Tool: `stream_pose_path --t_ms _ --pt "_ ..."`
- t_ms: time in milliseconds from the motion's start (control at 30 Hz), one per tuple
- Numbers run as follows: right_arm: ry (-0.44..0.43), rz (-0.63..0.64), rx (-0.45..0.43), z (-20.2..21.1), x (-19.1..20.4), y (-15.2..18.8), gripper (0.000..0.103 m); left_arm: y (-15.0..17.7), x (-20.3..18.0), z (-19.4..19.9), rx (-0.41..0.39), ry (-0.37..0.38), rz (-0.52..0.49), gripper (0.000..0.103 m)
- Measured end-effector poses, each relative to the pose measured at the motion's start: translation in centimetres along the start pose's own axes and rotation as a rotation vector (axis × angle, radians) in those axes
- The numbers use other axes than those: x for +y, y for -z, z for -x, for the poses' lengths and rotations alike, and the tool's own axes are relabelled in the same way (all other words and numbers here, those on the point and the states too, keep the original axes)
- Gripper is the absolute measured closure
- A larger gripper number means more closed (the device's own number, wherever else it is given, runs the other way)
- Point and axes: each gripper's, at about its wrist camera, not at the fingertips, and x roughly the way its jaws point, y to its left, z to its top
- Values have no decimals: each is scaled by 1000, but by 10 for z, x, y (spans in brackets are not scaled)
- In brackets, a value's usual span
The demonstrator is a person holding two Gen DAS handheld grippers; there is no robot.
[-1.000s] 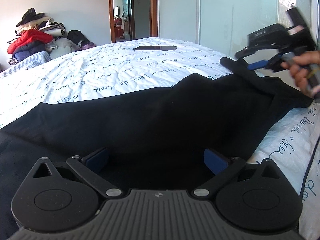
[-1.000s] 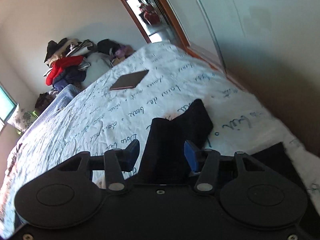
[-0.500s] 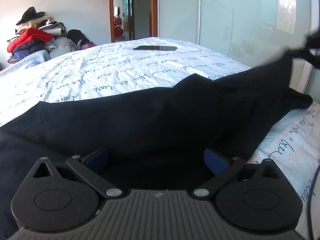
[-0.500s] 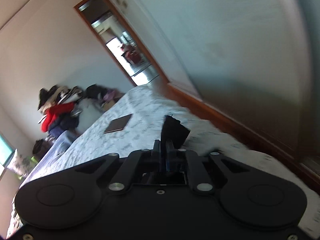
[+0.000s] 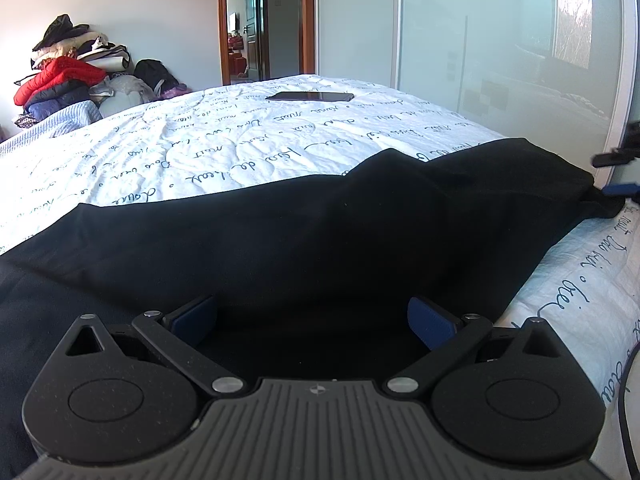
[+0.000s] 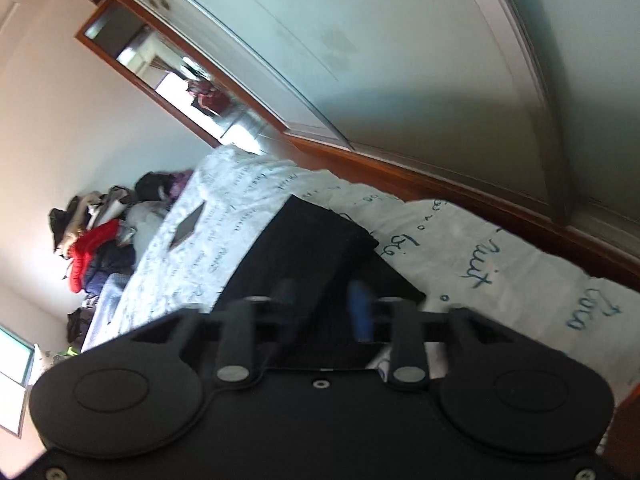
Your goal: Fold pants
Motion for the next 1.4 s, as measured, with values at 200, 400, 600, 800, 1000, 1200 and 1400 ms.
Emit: stream_pose_path --t_ms 200,400,600,800,1000,1200,1400 --pt "-2 -12 -28 -21 2 -2 80 0 0 0 0 0 0 1" --pt "-52 65 -161 27 22 1 97 0 0 0 0 0 0 1" --pt "76 56 -68 28 5 5 80 0 0 0 0 0 0 1" --pt "68 -94 -82 45 -26 14 77 0 0 0 0 0 0 1" --pt "32 -90 -69 17 -25 5 64 0 0 0 0 0 1 1" --pt "-91 62 -130 16 7 -16 94 0 0 0 0 0 0 1" --pt "-14 245 -189 21 35 -16 95 0 -1 0 0 2 -2 1"
